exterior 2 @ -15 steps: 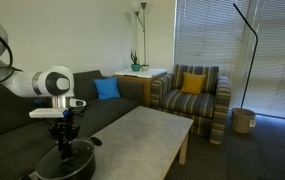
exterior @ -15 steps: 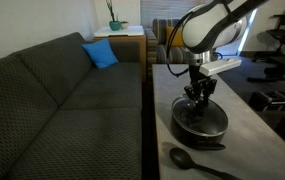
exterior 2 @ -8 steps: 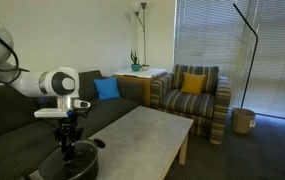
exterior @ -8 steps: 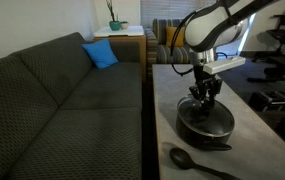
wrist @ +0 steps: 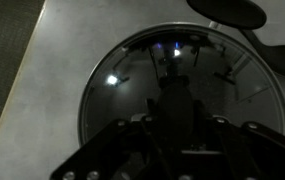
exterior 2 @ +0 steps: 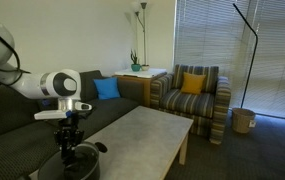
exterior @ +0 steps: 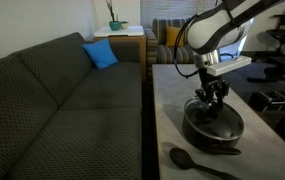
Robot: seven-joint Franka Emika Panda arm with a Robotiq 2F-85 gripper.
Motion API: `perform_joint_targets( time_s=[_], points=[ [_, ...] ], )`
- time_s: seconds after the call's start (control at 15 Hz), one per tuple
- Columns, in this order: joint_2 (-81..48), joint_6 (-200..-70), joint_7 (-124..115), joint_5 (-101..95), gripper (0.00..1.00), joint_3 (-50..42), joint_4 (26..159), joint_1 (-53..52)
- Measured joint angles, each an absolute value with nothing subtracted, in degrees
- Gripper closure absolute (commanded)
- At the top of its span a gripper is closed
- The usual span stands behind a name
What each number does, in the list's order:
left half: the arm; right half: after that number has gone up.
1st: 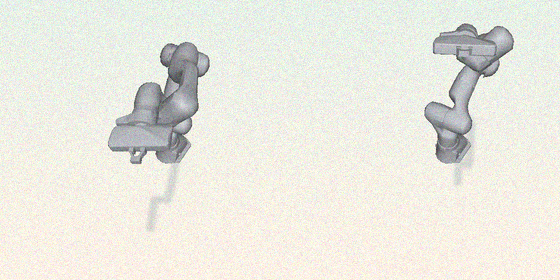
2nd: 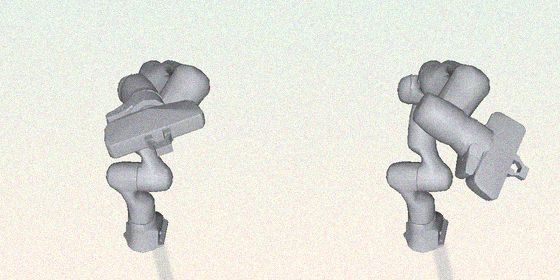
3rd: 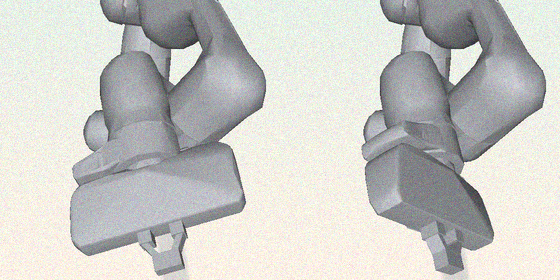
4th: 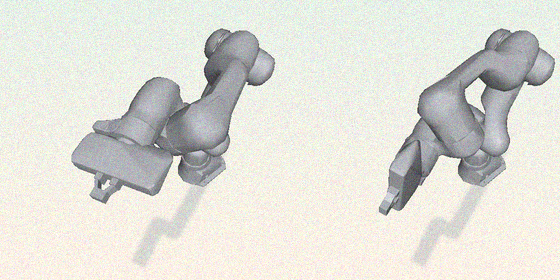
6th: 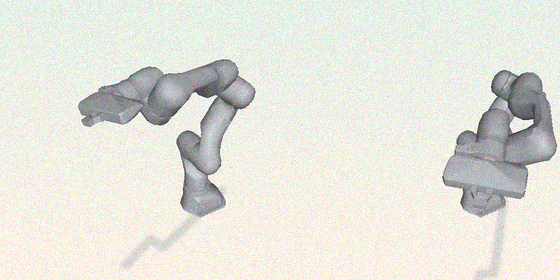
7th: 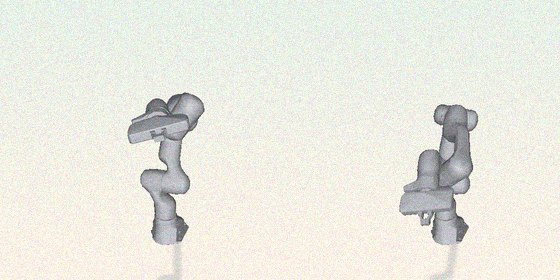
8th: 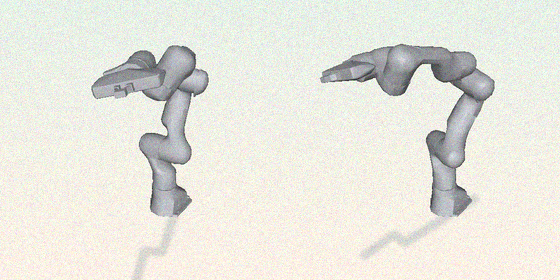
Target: Put the lid on the pot
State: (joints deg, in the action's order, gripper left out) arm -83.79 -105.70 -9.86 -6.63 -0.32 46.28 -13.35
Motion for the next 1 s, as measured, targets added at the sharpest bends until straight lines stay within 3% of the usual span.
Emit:
perform_joint_targets(
  time_s=[0.13, 0.33, 1.0],
  points=[
    [-84.2, -105.7, -10.5, -6.8, 0.25, -0.7, 47.3, -13.4],
    [-84.1, -105.6, -11.0, -7.1, 0.02, -1.6, 47.6, -13.5],
    [-84.1, -107.1, -11.0, -7.1, 0.00, -2.7, 48.4, -13.2]
  ],
)
